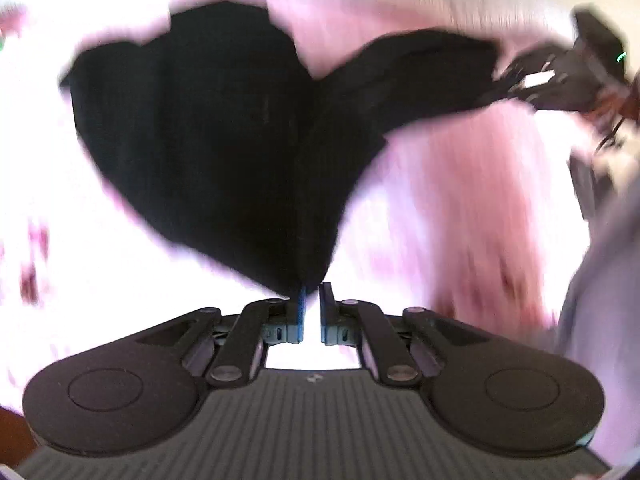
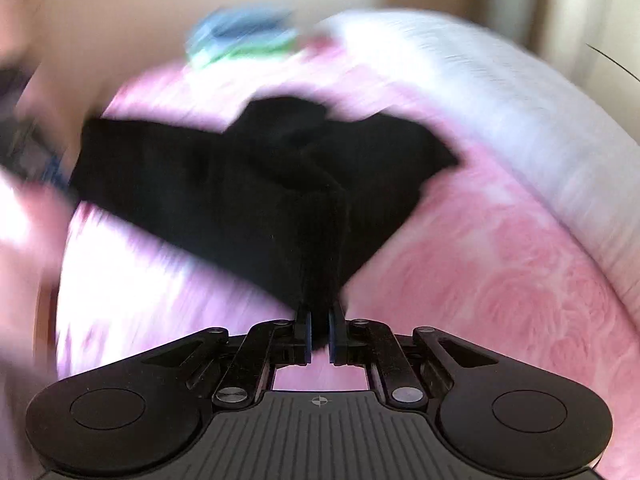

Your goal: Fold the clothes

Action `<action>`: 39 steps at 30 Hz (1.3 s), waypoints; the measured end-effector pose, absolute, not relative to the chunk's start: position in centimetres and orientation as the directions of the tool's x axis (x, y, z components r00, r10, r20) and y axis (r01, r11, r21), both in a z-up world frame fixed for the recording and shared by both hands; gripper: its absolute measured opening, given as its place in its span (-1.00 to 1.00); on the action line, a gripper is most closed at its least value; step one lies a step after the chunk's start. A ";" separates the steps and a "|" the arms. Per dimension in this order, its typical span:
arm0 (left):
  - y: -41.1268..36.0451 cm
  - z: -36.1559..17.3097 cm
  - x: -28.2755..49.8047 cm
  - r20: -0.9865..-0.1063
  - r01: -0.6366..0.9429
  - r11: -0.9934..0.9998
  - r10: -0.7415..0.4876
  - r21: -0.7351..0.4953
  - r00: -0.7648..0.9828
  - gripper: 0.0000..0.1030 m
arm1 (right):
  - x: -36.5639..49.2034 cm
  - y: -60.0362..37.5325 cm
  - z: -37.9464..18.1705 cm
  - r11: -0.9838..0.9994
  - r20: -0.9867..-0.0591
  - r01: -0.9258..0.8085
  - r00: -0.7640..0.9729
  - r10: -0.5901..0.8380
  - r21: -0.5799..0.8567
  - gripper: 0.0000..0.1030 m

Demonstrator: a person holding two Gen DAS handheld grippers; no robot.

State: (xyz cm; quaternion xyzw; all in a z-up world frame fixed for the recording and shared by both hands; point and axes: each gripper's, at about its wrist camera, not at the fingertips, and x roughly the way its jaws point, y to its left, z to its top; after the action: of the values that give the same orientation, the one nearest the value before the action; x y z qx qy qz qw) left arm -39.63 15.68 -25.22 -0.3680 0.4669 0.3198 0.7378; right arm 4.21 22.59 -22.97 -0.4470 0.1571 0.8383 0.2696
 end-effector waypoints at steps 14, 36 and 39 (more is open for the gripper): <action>6.0 -28.8 -32.5 -0.958 -0.951 0.303 0.246 -0.066 0.146 -0.43 | 5.3 11.5 -29.7 -0.787 -0.953 -0.599 -0.126 0.276 -0.149 -0.15; 5.1 -33.4 -27.5 -0.832 -0.850 0.429 0.555 0.306 -0.020 -0.88 | 0.9 7.8 -36.7 -0.760 -0.744 -0.410 -0.240 0.624 -0.505 -0.90; 4.1 -31.2 -26.6 -0.779 -0.792 0.478 0.626 0.381 0.003 -0.90 | 1.2 6.9 -35.2 -0.714 -0.694 -0.393 -0.222 0.685 -0.579 -0.91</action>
State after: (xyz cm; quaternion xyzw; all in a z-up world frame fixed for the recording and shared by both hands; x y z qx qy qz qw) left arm -26.64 4.09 -31.20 -0.0837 0.4942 0.5042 0.7033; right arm 1.24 6.92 -35.22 -0.5158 -0.1414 0.7688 0.3507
